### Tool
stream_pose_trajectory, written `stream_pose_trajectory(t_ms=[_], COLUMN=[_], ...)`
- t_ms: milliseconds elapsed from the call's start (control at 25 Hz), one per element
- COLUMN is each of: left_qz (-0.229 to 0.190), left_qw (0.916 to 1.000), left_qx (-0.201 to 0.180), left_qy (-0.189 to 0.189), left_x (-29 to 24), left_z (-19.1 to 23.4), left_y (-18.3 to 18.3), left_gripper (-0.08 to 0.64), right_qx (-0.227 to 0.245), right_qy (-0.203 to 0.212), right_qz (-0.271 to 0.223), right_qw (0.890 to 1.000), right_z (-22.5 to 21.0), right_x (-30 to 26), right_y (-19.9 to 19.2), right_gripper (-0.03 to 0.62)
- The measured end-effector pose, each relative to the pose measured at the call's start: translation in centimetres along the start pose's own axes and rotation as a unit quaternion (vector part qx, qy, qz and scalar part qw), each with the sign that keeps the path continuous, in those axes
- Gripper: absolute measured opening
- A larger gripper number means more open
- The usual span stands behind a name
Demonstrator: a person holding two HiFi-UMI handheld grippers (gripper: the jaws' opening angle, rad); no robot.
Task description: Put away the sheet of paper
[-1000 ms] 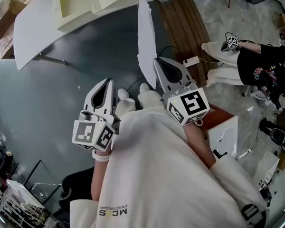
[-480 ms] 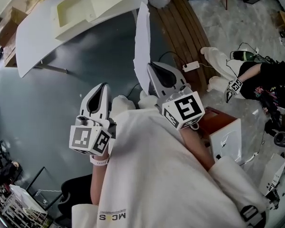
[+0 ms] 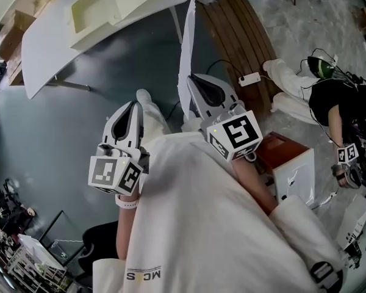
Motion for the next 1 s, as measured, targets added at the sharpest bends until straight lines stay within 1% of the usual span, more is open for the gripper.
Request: stream_pose_trajectory(t_ms=[120,280,520,680,840,1000], left_qz=[-0.001,-0.008,-0.005,0.004,0.009,0.015], left_qw=[1.0000,0.9999,0.9994,0.9989,0.9985,0.9979], left_qx=[0.006,0.015,0.034,0.045,0.049,0.054], left_qy=[0.000,0.001,-0.001,-0.010,-0.022,-0.033], left_x=[-0.8,-1.7,-4.2,-6.4,-8.5,-10.1], left_z=[1.5,4.3,10.9,15.7,20.6,25.1], left_y=[0.2,1.6,4.2,6.8,10.2,12.7], left_gripper=[0.025,0.025,0.025,0.025,0.025,0.025], right_qx=[-0.002,0.006,0.012,0.009,0.008,0.006], right_qy=[0.008,0.019,0.022,0.017,0.008,0.001], right_qz=[0.011,0.022,0.045,0.054,0.057,0.057], right_qw=[1.000,1.000,0.999,0.998,0.998,0.998], right_z=[0.1,0.4,0.7,0.8,0.9,1.4], right_x=[-1.7,-5.1,-12.2,-17.5,-23.3,-28.5], right_y=[-0.5,0.0,1.0,2.3,4.1,6.0], right_gripper=[0.012,0.012,0.012,0.012,0.012,0.012])
Point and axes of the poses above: the fingertips, and each gripper's own axes: x backward along the fingers, z to its left, y out of its top, the point moved 7 cm from there along x, backward along the fingers, and after that the axes turned 8 degrees about x, right-handed, at the moved point
